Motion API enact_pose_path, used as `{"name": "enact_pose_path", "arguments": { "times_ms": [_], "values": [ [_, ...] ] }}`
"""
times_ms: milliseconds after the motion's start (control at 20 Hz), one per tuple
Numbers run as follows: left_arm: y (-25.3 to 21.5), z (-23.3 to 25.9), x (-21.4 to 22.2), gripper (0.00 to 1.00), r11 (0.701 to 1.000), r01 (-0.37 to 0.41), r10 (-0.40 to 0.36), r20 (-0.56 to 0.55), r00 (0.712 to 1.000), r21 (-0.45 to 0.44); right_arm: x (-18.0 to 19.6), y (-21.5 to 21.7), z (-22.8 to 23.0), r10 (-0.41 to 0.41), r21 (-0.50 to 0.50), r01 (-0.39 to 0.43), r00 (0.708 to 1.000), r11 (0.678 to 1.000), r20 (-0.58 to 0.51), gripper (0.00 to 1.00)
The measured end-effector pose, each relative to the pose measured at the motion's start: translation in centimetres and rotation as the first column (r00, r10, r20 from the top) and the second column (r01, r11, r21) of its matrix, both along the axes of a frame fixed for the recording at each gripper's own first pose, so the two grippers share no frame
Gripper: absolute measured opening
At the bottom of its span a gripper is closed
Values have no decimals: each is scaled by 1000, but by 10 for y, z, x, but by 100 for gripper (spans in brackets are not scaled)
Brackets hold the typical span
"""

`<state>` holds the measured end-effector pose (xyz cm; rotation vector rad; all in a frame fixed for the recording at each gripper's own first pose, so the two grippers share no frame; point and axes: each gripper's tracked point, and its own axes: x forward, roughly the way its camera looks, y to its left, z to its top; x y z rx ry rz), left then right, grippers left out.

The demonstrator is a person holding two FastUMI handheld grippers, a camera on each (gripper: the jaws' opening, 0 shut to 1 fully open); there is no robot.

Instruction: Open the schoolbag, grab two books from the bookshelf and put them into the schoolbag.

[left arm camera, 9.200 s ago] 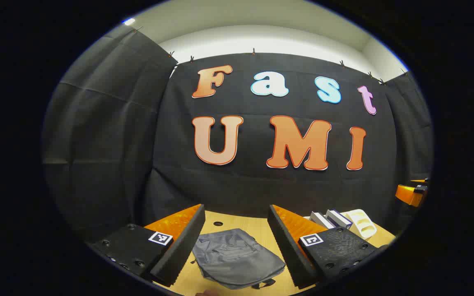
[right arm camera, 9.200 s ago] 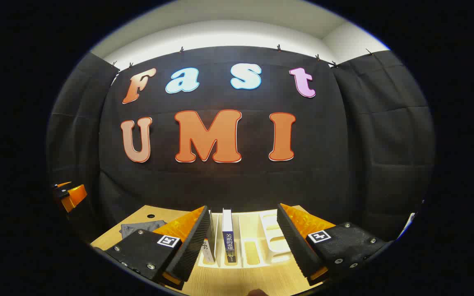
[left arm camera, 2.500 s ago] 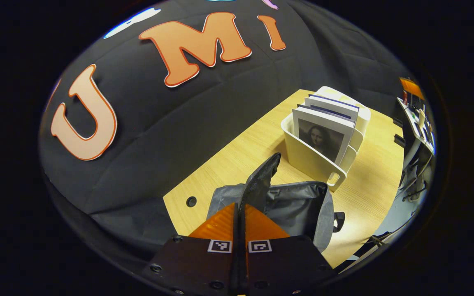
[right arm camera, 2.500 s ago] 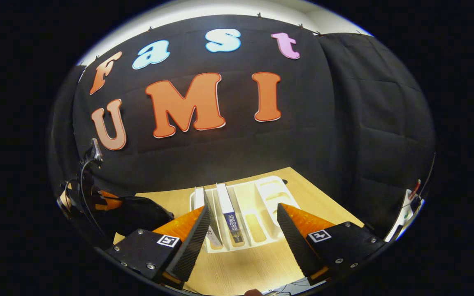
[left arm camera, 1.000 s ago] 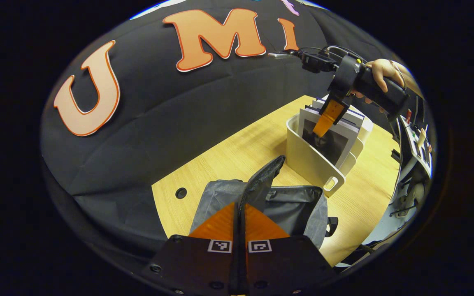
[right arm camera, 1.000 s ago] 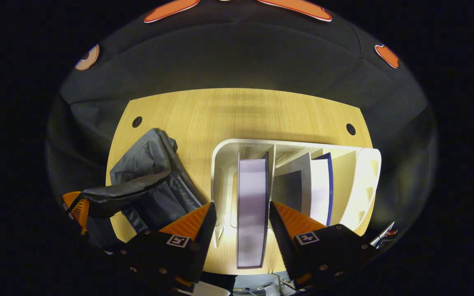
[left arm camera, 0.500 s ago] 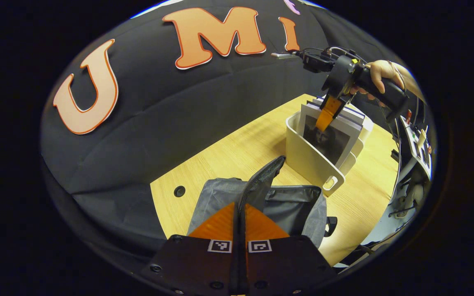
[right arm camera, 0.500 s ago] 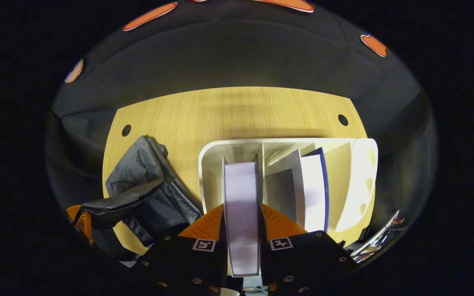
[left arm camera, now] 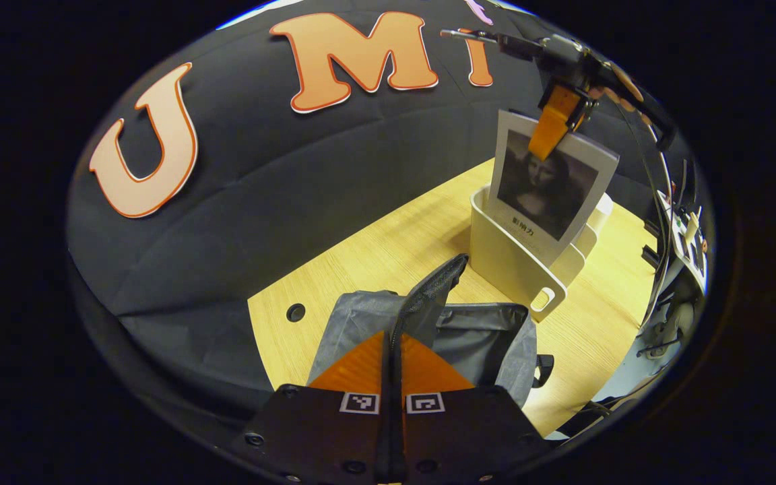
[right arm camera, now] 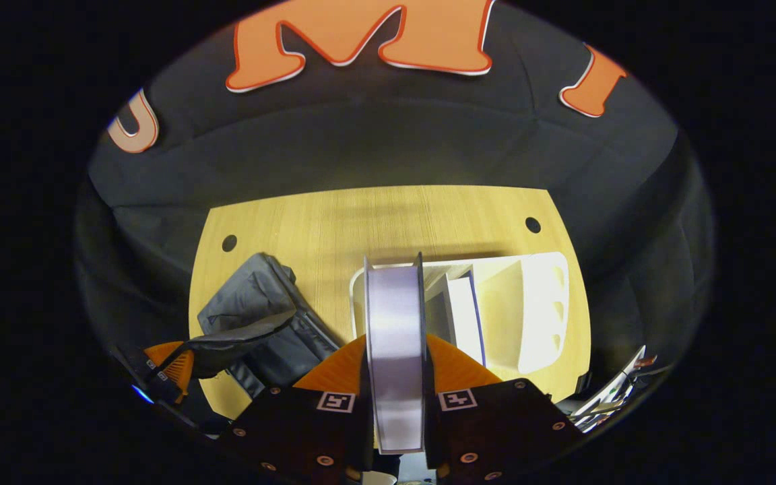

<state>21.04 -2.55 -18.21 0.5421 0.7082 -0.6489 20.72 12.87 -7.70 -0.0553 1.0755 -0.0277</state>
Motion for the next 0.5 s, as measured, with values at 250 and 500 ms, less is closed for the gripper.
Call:
{"name": "enact_pose_path", "arguments": {
  "times_ms": [250, 500],
  "values": [
    [2, 10, 0, 0, 1000, -17, 17, 50, 999, -1, -32, -1, 60, -23, 68, 16, 994, 998, 105, 29],
    [9, 20, -2, 1, 998, -59, 61, 94, 994, -22, -94, -21, 96, -88, 109, 62, 964, 992, 253, 29]
  ]
}}
